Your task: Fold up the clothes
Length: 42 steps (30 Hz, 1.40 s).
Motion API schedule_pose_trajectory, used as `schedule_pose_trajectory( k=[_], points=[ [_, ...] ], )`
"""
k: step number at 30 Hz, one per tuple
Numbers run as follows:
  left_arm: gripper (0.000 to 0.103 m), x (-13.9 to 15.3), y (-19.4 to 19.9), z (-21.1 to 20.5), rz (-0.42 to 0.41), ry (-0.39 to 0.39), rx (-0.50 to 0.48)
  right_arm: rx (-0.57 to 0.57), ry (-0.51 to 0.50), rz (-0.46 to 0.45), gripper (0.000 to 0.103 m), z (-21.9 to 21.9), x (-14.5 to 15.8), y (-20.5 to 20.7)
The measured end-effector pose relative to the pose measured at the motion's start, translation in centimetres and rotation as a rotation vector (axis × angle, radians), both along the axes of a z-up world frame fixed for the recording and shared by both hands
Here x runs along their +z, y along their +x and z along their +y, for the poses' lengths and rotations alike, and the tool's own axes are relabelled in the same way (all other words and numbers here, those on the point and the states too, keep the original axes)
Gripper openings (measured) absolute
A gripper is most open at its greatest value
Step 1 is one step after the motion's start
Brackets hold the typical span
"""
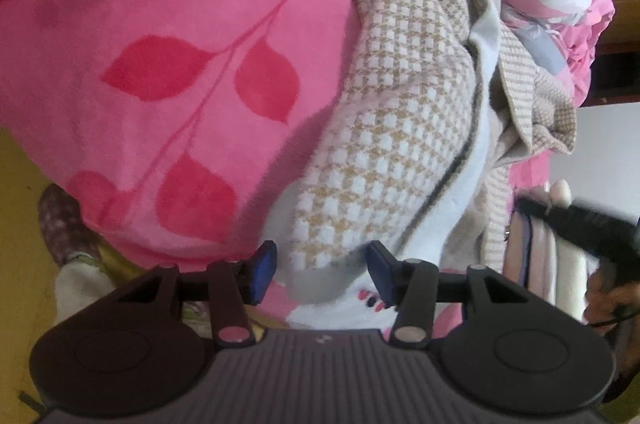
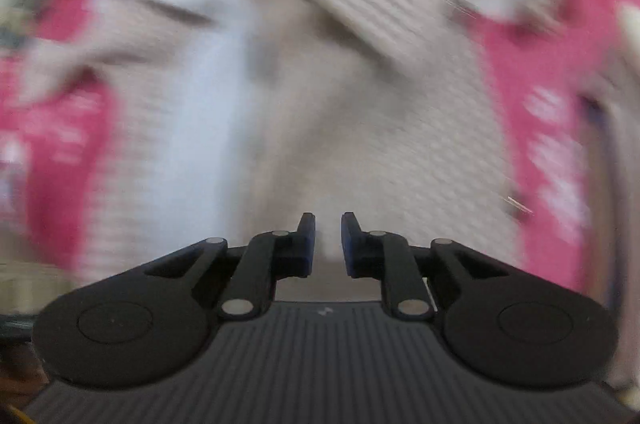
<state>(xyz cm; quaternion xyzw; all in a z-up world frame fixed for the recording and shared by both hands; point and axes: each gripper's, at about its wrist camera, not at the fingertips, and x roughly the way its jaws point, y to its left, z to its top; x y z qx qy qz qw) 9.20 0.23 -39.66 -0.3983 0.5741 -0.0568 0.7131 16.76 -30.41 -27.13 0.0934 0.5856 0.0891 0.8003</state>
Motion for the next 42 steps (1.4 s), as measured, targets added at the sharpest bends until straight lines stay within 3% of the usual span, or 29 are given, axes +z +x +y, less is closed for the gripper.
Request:
schedule_pose_trajectory(
  k=[3,5,8,12,19,24,28,29,34,36,37,38,39,42],
  points=[
    [0.029,0.1,-0.1,-0.5,-0.019,-0.013,-0.005,0.138,0.171,-0.04,0.023,4.6,1.4,2.1],
    [0.024,0.2,-0.1,-0.9,-0.031,-0.021,-0.008,0.24,0.206,-0.042,0.041,8.2,1.3,3.6],
    [0.024,0.4,-0.3,-1.4,-0.054,-0.022,-0.015,0.399,0.133,-0.052,0.048,13.7,0.1,6.2],
    [0.019,1.1,-0.7,-2.1,-0.108,-0.003,-0.032,0.544,-0.074,-0.107,0.049,20.1,-2.3,8.9],
    [0.011,3.2,-1.3,-4.4,-0.249,0.034,-0.108,0.734,-0.319,-0.168,0.049,25.8,-5.0,10.7],
    [0.01,4.3,-1.6,-5.8,-0.316,0.048,-0.199,0.815,-0.352,-0.361,0.049,27.4,-3.1,10.4],
    [0.01,4.4,-1.9,-5.6,-0.324,0.044,-0.233,0.976,-0.391,-0.522,0.055,29.6,-2.7,10.5],
    [0.01,4.4,-2.1,-5.4,-0.325,0.043,-0.237,1.037,-0.421,-0.54,0.06,30.2,-3.2,10.4],
    [0.01,4.0,-1.7,-5.8,-0.323,0.051,-0.262,1.253,-0.478,-0.582,0.061,33.3,-6.1,10.7],
    [0.01,4.1,-1.4,-5.9,-0.324,0.05,-0.27,1.239,-0.451,-0.565,0.058,34.4,-7.0,12.2],
    [0.01,4.2,-1.2,-5.9,-0.324,0.049,-0.273,1.209,-0.43,-0.54,0.046,34.8,-7.4,13.2],
    [0.01,4.3,-1.1,-5.9,-0.326,0.05,-0.277,1.16,-0.404,-0.509,0.016,35.0,-7.6,14.4],
    [0.01,4.4,-1.0,-5.9,-0.329,0.051,-0.281,1.098,-0.373,-0.478,0.011,35.0,-7.6,15.5],
    [0.009,4.6,-0.8,-5.5,-0.337,0.049,-0.289,0.873,-0.187,-0.441,0.01,33.4,-5.2,18.5]
  ],
)
